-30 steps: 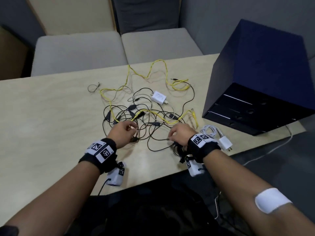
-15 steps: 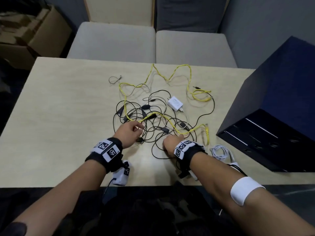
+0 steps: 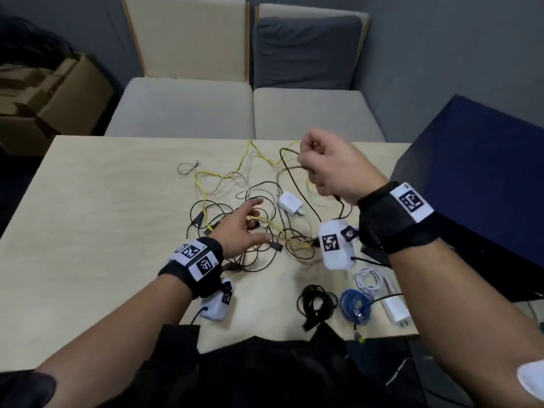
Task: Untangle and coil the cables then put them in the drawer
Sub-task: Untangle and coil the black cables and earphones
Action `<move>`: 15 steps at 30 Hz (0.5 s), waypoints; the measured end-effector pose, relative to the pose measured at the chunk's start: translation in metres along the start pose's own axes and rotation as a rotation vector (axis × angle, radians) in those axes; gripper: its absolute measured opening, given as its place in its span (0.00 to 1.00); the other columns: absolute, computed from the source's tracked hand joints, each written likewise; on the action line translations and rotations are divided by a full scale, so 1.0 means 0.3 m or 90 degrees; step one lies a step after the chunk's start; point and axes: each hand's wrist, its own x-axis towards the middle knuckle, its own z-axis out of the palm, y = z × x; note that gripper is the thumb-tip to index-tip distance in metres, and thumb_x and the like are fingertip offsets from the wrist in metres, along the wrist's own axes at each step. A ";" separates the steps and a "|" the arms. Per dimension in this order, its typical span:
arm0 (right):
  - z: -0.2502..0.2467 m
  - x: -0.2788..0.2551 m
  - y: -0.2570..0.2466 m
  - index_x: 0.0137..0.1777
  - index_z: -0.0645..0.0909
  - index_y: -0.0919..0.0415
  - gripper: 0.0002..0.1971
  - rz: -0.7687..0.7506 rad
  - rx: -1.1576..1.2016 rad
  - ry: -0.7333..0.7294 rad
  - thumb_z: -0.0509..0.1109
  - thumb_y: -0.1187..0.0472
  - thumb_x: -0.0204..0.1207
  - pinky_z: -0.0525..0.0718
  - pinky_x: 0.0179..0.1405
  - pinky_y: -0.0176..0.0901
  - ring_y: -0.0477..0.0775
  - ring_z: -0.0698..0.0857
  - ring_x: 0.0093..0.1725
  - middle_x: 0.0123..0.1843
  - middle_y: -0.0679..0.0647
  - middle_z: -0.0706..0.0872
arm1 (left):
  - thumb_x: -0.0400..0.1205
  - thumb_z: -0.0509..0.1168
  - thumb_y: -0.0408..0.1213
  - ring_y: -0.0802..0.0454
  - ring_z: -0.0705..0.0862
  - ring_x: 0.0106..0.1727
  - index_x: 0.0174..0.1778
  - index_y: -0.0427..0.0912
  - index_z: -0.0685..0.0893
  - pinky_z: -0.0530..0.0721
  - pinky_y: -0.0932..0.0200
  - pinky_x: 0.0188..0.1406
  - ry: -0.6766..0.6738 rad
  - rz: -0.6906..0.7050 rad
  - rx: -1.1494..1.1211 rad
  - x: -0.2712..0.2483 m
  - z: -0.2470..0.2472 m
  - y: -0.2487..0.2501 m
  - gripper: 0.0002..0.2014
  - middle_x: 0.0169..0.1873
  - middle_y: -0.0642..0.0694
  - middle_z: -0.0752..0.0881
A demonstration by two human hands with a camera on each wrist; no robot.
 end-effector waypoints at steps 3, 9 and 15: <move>-0.054 -0.054 -0.165 0.37 0.68 0.57 0.13 -0.078 0.195 0.026 0.57 0.74 0.79 0.52 0.21 0.37 0.48 0.59 0.22 0.26 0.50 0.68 | 0.70 0.79 0.44 0.50 0.75 0.69 0.82 0.59 0.53 0.76 0.53 0.68 -0.062 0.055 0.031 0.024 0.010 0.059 0.50 0.72 0.50 0.71; -0.121 -0.141 -0.359 0.39 0.67 0.59 0.09 -0.298 0.449 0.025 0.56 0.68 0.81 0.60 0.16 0.29 0.45 0.62 0.22 0.30 0.51 0.69 | 0.74 0.75 0.44 0.58 0.74 0.65 0.81 0.58 0.55 0.77 0.56 0.66 -0.126 0.137 0.033 0.056 0.064 0.160 0.45 0.66 0.52 0.74; -0.176 -0.162 -0.353 0.39 0.69 0.59 0.09 -0.343 0.417 0.073 0.56 0.65 0.83 0.60 0.15 0.31 0.46 0.61 0.22 0.28 0.51 0.66 | 0.89 0.53 0.41 0.54 0.76 0.29 0.39 0.42 0.80 0.81 0.57 0.35 0.061 0.175 -0.190 0.086 -0.020 0.314 0.16 0.26 0.49 0.75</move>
